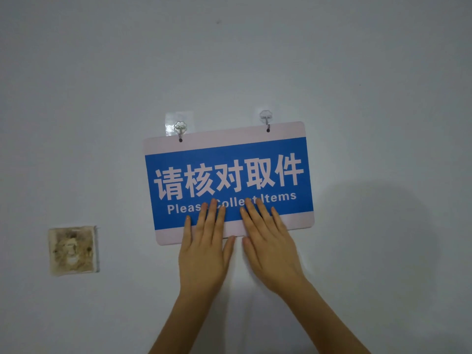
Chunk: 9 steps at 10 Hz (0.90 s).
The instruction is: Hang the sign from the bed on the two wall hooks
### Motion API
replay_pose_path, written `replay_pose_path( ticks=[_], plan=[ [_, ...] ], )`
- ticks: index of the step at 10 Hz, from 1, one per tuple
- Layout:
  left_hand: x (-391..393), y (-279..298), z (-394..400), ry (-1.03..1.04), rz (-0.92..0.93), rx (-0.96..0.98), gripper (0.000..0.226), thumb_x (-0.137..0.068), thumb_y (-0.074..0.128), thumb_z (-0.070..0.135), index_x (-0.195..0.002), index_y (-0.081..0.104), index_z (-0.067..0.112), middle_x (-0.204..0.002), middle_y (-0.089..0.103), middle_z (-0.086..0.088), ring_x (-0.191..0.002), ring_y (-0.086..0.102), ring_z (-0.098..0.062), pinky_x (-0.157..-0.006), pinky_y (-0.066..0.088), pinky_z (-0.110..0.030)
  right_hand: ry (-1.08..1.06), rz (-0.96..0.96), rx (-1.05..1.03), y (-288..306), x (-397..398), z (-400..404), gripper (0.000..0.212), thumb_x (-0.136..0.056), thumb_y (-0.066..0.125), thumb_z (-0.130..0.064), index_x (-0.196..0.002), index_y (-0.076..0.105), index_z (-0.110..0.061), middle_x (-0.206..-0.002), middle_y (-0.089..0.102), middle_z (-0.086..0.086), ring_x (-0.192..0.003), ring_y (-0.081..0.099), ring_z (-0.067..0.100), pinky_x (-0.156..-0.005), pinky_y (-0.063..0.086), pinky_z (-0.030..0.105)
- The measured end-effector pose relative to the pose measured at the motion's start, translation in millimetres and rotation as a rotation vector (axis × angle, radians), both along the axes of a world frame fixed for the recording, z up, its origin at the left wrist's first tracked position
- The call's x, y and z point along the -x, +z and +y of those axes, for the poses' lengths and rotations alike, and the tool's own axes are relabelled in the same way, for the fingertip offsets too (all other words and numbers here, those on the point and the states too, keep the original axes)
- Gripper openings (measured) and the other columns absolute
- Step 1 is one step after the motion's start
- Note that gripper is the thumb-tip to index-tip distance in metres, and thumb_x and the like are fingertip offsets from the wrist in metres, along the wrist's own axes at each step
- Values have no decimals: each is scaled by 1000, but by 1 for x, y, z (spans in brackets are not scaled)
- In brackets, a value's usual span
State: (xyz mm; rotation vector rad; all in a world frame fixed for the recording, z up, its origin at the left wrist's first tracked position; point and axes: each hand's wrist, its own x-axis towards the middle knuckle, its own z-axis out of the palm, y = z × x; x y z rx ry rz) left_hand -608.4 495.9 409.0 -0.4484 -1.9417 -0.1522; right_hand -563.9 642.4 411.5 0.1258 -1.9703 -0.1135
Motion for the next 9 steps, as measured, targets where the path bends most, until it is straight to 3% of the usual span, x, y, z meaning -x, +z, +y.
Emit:
replay_pose_path(
  ticks=[1, 2, 5, 6, 7, 8, 9],
  plan=[
    [9, -9, -27, 24, -35, -115, 73, -94, 13, 56, -152, -1, 14, -154, 17, -3, -148, -11, -10, -120, 1, -35, -32, 16, -36, -5, -6, 33, 52, -98, 17, -32, -146, 18, -11, -152, 24, 1, -147, -9, 7, -119, 3, 32],
    [11, -14, -44, 46, -67, -245, 81, -92, 14, 60, -149, 10, 2, -155, 15, -7, -146, 10, -20, -120, -3, -31, -25, 49, 9, -12, -12, 58, 53, -98, 17, -30, -144, 26, -6, -151, 31, 7, -148, -2, 10, -120, 8, 35],
    [8, -16, -49, -41, -111, -310, 80, -93, 14, 58, -149, 6, 2, -157, 17, -10, -145, 12, -20, -119, -8, -22, -46, 90, 190, -29, -7, 58, 56, -96, 19, -30, -144, 21, -3, -152, 27, 10, -148, -5, 15, -120, 5, 36],
    [9, -14, -51, -46, -83, -292, 79, -93, 15, 57, -149, 3, 3, -158, 15, -9, -146, 9, -18, -119, -8, -23, -55, 112, 194, -27, -9, 54, 59, -90, 34, -24, -143, 25, -1, -151, 30, 15, -148, 0, 20, -119, 6, 38],
    [-1, -13, -53, -55, -74, -313, 74, -93, 16, 52, -150, 12, 4, -158, 19, -12, -146, 14, -24, -120, 1, -32, -36, 92, 221, -26, -16, 48, 60, -87, 37, -22, -143, 28, -1, -152, 30, 16, -143, 17, 28, -119, 6, 39],
    [-26, -26, -55, -59, -167, -455, 68, -88, 26, 42, -139, 38, -2, -145, 39, -27, -135, 38, -40, -108, 33, -49, 75, 93, 377, -34, -31, 39, 58, -87, 36, -25, -140, 35, -2, -152, 32, 16, -142, 22, 24, -118, 9, 34],
    [-36, -79, -72, -57, -125, -359, 49, -77, 40, 30, -115, 53, 3, -112, 62, -35, -95, 65, -49, -76, 53, -51, 198, 154, 546, -53, -65, 38, 53, -84, 36, -28, -127, 50, -2, -140, 49, 17, -128, 42, 23, -107, 25, 29]
  ],
)
